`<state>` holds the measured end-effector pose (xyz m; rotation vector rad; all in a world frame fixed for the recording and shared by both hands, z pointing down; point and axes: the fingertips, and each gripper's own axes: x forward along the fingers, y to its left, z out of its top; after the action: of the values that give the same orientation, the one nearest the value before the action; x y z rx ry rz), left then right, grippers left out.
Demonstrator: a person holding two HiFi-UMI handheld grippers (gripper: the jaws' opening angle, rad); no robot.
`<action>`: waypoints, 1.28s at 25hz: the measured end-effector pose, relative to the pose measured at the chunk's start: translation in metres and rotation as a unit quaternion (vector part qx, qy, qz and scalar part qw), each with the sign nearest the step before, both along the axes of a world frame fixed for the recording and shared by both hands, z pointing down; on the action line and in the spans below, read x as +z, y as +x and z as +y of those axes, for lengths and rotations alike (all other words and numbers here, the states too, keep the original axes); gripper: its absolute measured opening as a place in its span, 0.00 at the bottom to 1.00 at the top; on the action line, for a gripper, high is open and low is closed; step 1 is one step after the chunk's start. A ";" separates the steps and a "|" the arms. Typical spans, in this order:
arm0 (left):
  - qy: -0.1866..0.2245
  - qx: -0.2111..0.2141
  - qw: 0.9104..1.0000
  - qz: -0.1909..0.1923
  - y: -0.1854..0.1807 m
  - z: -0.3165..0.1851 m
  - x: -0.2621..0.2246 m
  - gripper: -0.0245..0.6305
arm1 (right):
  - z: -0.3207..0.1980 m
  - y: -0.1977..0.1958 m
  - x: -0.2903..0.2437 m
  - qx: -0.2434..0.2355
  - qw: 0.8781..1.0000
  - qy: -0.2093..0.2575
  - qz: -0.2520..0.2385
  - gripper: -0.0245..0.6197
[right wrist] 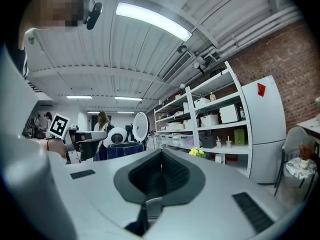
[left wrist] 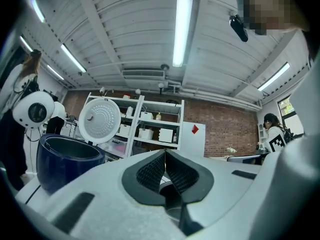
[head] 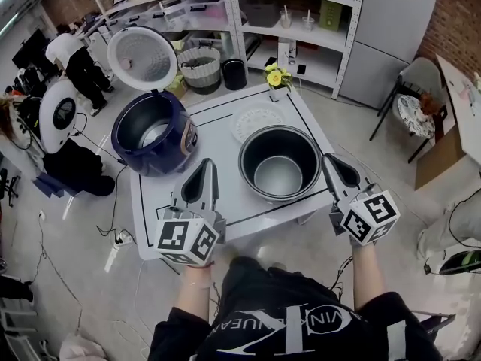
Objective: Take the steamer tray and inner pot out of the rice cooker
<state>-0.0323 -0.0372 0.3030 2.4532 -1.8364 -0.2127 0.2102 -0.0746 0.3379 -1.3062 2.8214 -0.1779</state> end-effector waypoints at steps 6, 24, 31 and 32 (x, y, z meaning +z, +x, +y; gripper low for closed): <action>-0.009 -0.008 1.000 0.005 0.004 0.010 0.006 0.06 | 0.009 -0.001 -0.004 -0.006 1.000 -0.001 -0.006 0.04; -0.012 -0.009 1.000 -0.006 0.006 0.020 0.003 0.06 | 0.016 -0.001 -0.002 -0.012 1.000 -0.006 -0.007 0.04; -0.017 -0.013 1.000 -0.007 0.002 0.019 0.005 0.06 | 0.016 -0.002 0.003 -0.013 1.000 -0.013 -0.002 0.04; -0.018 -0.014 1.000 -0.007 0.002 0.018 0.006 0.06 | 0.016 -0.001 0.003 -0.013 1.000 -0.013 -0.002 0.04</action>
<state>-0.0302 -0.0188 0.3088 2.4125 -1.8643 -0.1631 0.2087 -0.0590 0.3409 -1.2744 2.8437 -0.2189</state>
